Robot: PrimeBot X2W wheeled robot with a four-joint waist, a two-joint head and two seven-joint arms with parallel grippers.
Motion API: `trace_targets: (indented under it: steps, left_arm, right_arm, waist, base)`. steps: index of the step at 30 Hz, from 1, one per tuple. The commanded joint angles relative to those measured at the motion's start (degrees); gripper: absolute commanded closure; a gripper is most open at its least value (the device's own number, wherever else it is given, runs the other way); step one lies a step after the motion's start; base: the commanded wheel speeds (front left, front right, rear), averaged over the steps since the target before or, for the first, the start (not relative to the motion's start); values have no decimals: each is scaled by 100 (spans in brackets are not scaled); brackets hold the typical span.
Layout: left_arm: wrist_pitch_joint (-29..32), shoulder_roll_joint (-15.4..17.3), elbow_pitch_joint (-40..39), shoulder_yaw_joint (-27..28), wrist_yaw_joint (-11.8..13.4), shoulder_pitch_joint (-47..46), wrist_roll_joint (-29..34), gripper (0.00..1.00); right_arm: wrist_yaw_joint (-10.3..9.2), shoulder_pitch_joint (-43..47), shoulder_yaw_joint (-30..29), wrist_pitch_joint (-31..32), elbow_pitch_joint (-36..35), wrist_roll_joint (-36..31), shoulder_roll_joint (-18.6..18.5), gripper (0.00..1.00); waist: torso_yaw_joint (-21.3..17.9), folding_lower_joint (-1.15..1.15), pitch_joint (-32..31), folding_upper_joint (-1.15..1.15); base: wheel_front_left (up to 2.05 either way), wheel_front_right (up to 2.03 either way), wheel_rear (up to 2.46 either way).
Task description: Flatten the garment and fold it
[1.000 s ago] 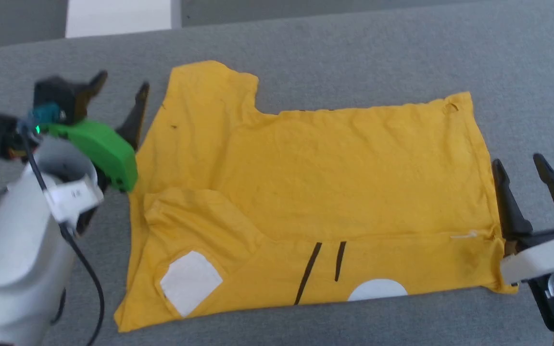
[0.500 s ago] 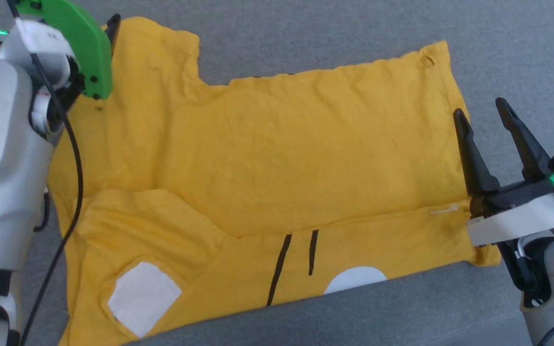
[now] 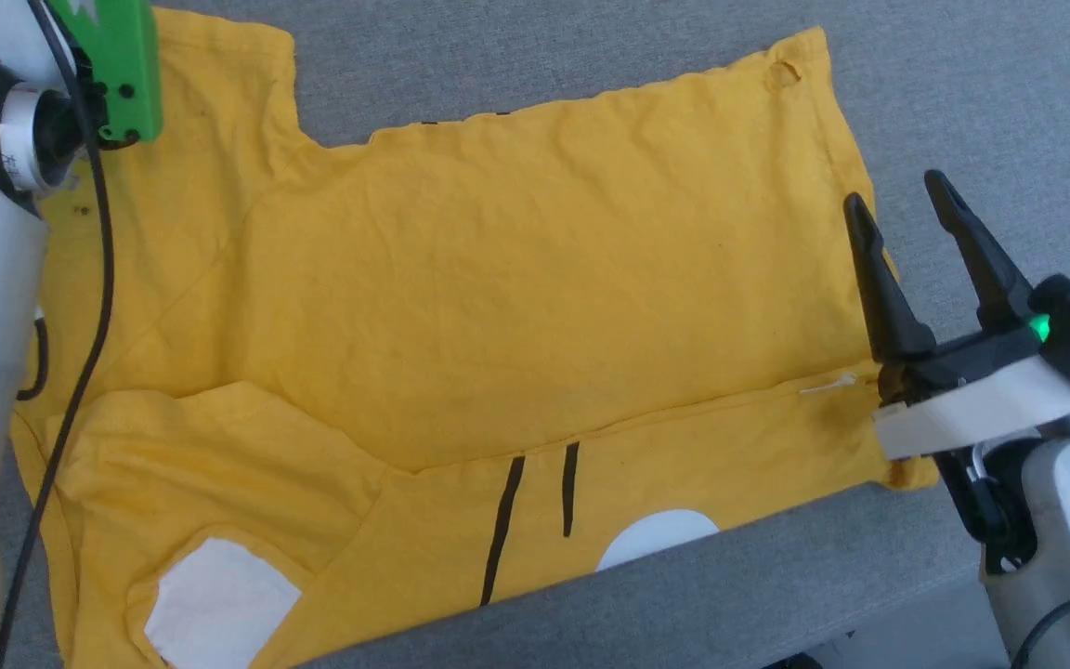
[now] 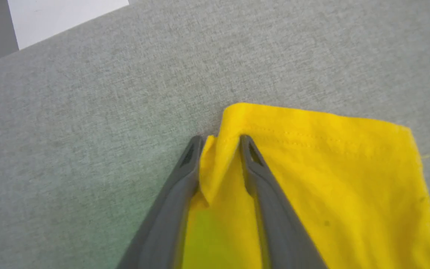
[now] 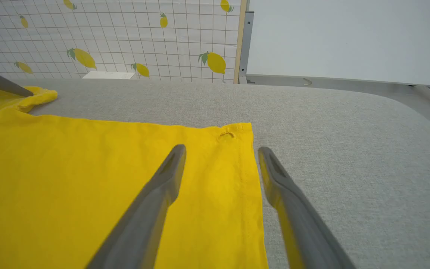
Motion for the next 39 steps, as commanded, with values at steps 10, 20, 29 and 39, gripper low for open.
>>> trace_targets:
  steps: [10,20,29,39]
  left_arm:
    - [269,59,-422,-124,42,439,-147,100]
    - [232,-45,-593,-221,-13,266,-158,100]
    - [85,-158,-543,-276,-65,214,-210,100]
    - [-1574,-57,-743,-206,-411,378,-16,100]
  right_arm:
    - [-10,-1612,-60,1786,624,189,-210,0]
    - [-10,-3358,-524,4247,2415,120,127,0]
    - [-10,-3857,-565,5934,3192,-264,207,64]
    - [-10,-3455,-600,5099,2697,-287,248,100]
  waist:
    - [93,-1,32,0]
    - [382,-1,275,0]
    - [532,-1,372,0]
    - [575,-1,78,0]
  base:
    - [0,0,0]
    - [0,0,0]
    - [0,0,0]
    - [0,0,0]
